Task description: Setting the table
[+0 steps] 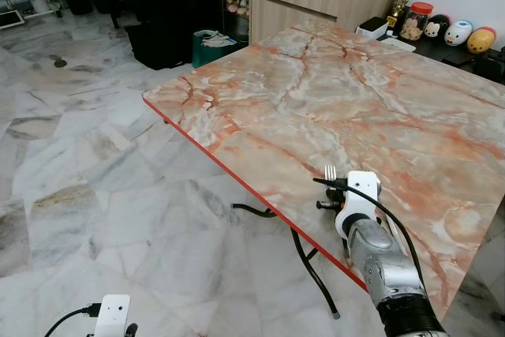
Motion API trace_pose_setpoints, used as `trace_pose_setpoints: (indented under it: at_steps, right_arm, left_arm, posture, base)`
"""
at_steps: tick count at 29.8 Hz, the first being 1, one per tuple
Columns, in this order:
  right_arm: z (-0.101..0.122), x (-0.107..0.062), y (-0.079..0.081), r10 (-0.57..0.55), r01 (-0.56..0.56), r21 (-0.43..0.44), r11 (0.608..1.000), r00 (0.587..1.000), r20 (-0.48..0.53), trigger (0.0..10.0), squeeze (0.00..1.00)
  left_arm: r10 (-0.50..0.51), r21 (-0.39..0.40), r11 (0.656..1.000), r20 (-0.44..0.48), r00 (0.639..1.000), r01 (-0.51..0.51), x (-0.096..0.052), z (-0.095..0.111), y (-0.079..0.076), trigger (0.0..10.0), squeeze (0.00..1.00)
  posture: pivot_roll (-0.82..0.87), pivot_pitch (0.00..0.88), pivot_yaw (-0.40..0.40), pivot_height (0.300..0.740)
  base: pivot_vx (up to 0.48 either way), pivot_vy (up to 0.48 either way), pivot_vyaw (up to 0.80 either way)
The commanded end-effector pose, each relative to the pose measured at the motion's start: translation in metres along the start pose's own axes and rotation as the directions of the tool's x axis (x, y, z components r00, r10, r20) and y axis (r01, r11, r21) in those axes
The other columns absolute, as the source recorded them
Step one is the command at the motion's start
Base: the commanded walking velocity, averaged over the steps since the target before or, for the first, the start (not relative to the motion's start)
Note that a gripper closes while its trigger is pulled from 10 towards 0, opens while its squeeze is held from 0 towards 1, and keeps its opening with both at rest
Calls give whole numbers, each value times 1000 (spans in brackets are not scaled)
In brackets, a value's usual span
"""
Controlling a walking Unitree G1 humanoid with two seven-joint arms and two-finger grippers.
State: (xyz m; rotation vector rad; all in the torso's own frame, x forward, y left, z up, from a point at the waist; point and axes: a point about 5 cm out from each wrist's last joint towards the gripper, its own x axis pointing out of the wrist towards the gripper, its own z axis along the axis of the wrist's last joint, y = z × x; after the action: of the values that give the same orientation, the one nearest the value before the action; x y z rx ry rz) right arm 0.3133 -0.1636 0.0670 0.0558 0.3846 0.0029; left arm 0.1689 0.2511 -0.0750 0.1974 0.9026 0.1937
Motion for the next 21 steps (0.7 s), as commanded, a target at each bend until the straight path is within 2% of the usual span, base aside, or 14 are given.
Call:
trace_pose_setpoints:
  at_steps: [1, 9, 13, 16, 18, 21]
  right_arm:
    - [19, 1, 4, 14, -14, -1, 1000, 995, 95, 10000, 0]
    - [40, 4, 4, -3, 8, -22, 1000, 975, 222, 10000, 0]
    - [48, 4, 0, -25, 26, 2, 1000, 958, 287, 10000, 0]
    - [54, 2, -9, -61, 61, 9, 998, 937, 343, 10000, 0]
    - [57, 0, -21, -109, 111, 16, 994, 921, 375, 10000, 0]
    - [67, -4, -34, -141, 150, 15, 989, 887, 439, 10000, 0]
  left_arm:
    - [-3, 11, 1000, -14, 1000, 3, 1, 2, -4, 10000, 0]
    - [-12, 18, 1000, 25, 1000, 11, 5, 20, -6, 10000, 0]
    - [-19, 28, 999, 45, 999, 17, 6, 27, -6, 10000, 0]
    - [-20, 31, 999, 52, 998, 18, 7, 29, -6, 10000, 0]
    - [-25, 21, 1000, 56, 998, 24, 6, 28, -8, 10000, 0]
    - [-48, 26, 999, 58, 997, 47, 6, 27, -17, 10000, 0]
  posture:
    - [30, 0, 8, 740]
    - [27, 0, 15, 740]
    - [27, 0, 26, 740]
    - [11, 0, 21, 740]
    - [-2, 0, 20, 740]
    - [-23, 0, 14, 740]
  base:
    - [0, 0, 0]
    - [0, 0, 0]
    - [0, 0, 0]
    - [0, 0, 0]
    - [0, 0, 0]
    - [0, 0, 0]
